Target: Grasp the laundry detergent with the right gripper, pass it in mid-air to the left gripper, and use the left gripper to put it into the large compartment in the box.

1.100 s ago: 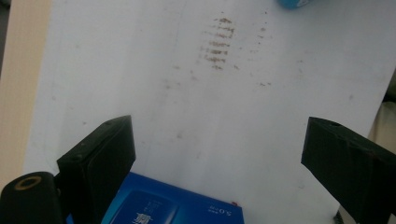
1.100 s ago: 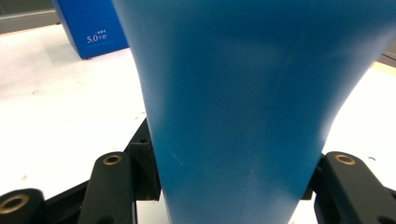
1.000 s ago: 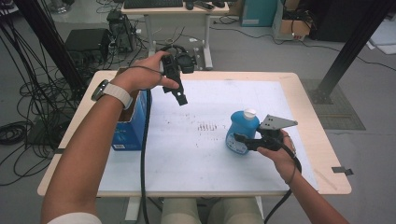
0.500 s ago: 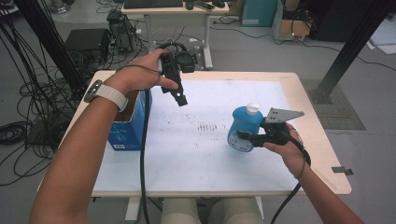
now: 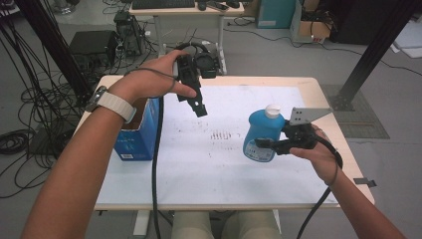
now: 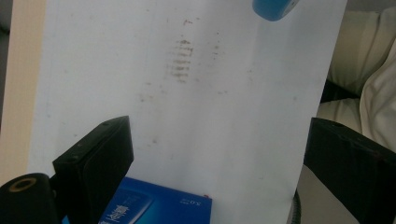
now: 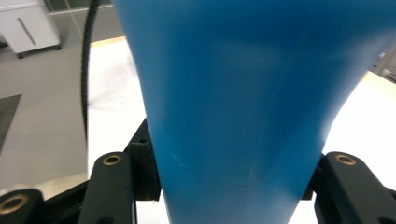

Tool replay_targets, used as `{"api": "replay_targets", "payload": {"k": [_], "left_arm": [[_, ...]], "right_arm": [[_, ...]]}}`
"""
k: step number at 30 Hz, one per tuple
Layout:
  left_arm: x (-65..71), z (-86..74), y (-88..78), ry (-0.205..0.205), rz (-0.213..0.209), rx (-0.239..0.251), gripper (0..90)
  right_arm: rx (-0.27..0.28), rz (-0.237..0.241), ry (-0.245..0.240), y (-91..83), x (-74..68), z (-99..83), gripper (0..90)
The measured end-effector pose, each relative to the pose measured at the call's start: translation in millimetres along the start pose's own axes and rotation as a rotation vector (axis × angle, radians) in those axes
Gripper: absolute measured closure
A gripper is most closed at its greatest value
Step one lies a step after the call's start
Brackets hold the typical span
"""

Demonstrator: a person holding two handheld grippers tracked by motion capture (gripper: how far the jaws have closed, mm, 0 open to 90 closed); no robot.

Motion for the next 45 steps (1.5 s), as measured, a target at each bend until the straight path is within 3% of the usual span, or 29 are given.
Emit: {"api": "replay_targets", "payload": {"k": [3, 4, 17, 34, 38, 39, 45], "left_arm": [[7.5, 8.4, -3.3, 0.019, -0.001, 0.023, 8.5], [10.4, 10.4, -7.6, 0.03, -0.001, 0.005, 8.5], [39.6, 42.5, -25.0, 0.114, -0.006, 0.024, 6.4], [57.3, 52.4, -32.6, 0.142, -0.009, 0.043, 6.6], [60.3, 53.7, -33.9, 0.144, -0.021, 0.044, 6.6], [60.6, 53.8, -34.0, 0.144, -0.023, 0.044, 6.5], [62.8, 53.8, -34.2, 0.141, -0.041, 0.052, 5.4]], "right_arm": [[-0.007, 0.027, -0.005, -3.5, -4.6, 5.4, 43.7], [-0.008, 0.032, -0.005, -4.3, -5.7, 6.6, 43.7], [-0.02, 0.13, -0.05, -11.2, -26.0, 25.2, 43.7], [-0.034, 0.245, -0.11, -7.1, -49.4, 37.5, 43.7], [-0.05, 0.272, -0.131, -4.5, -53.5, 38.6, 43.7], [-0.05, 0.264, -0.163, -2.9, -51.1, 39.1, 43.7], [-0.059, 0.293, -0.17, 0.6, -55.9, 41.9, 43.7]]}}
Point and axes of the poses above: each handheld gripper's, and its own axes: y roughly forward along the jaws, z roughly out of its top, x roughly to its right, the point moved 10 cm from there along y, roughly forward along the jaws, and after that the axes turned 9 degrees about y, right-handed, at the moved point
